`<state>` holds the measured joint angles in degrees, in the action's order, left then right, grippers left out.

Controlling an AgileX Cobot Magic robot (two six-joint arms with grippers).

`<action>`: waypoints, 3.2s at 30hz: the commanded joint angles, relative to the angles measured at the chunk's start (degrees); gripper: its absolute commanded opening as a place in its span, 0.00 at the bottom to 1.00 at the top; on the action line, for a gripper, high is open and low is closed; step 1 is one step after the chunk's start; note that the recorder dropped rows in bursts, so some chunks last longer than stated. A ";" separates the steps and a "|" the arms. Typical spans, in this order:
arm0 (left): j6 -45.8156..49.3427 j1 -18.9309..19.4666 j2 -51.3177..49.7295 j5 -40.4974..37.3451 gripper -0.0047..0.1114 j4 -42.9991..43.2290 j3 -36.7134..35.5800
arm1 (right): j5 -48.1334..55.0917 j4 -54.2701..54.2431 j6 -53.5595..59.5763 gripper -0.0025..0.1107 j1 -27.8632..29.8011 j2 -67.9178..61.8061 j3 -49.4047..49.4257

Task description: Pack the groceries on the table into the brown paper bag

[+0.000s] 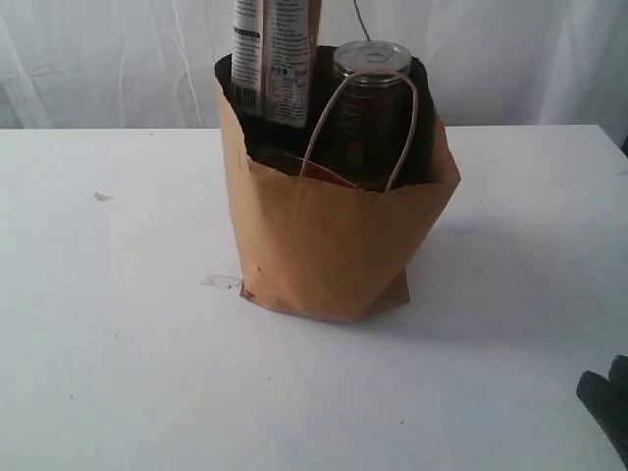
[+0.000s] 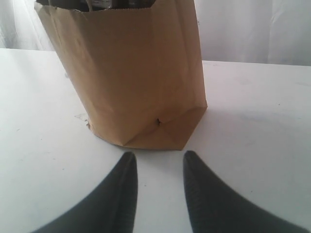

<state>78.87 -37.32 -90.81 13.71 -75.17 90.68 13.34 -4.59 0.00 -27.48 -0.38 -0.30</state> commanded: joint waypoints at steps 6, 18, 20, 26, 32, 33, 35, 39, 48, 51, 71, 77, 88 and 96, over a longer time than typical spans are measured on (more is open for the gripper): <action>-1.37 0.00 -4.20 3.22 0.04 4.61 8.02 | -0.14 0.32 0.00 0.30 0.33 0.38 0.30; -1.53 0.08 -10.85 8.09 0.04 10.62 12.43 | -0.14 0.32 0.00 0.30 0.33 0.38 0.30; -2.25 0.21 -11.83 8.18 0.04 11.08 13.33 | -0.14 0.32 0.00 0.30 0.33 0.38 0.30; -5.59 0.60 -13.40 7.88 0.04 11.07 13.94 | -0.14 0.32 0.00 0.30 0.33 0.38 0.30; -5.83 0.60 -14.31 7.67 0.04 9.31 13.94 | -0.14 0.32 0.00 0.30 0.33 0.38 0.30; -5.83 0.60 -14.31 7.30 0.04 9.21 13.94 | -0.14 0.32 0.00 0.30 0.33 0.38 0.30; -5.09 0.60 -14.31 6.14 0.04 7.41 13.94 | -0.14 0.32 0.00 0.30 0.33 0.38 0.30; -3.27 0.60 -14.31 3.40 0.04 5.58 12.70 | -0.14 0.32 0.00 0.30 0.33 0.38 0.30; -3.10 0.60 -12.54 4.19 0.04 5.70 4.65 | -0.14 0.32 0.00 0.30 0.33 0.38 0.30; -3.10 0.60 -11.87 3.70 0.04 5.70 3.18 | -0.14 0.32 0.00 0.30 0.33 0.38 0.30; -5.23 0.60 -6.90 -1.04 0.04 5.35 -7.67 | -0.14 0.32 0.00 0.30 0.33 0.38 0.30; -6.03 0.60 -5.84 -1.33 0.04 5.01 -12.23 | -0.14 0.32 0.00 0.30 0.33 0.38 0.30; -8.35 0.60 -4.87 -3.04 0.04 5.01 -13.96 | -0.14 0.32 0.00 0.30 0.33 0.38 0.30; -8.24 0.60 -2.62 -2.82 0.04 5.01 -13.96 | -0.14 0.32 0.00 0.30 0.33 0.38 0.30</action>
<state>71.20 -36.72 -95.90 11.41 -69.20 76.03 13.34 -4.59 0.00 -27.48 -0.38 -0.30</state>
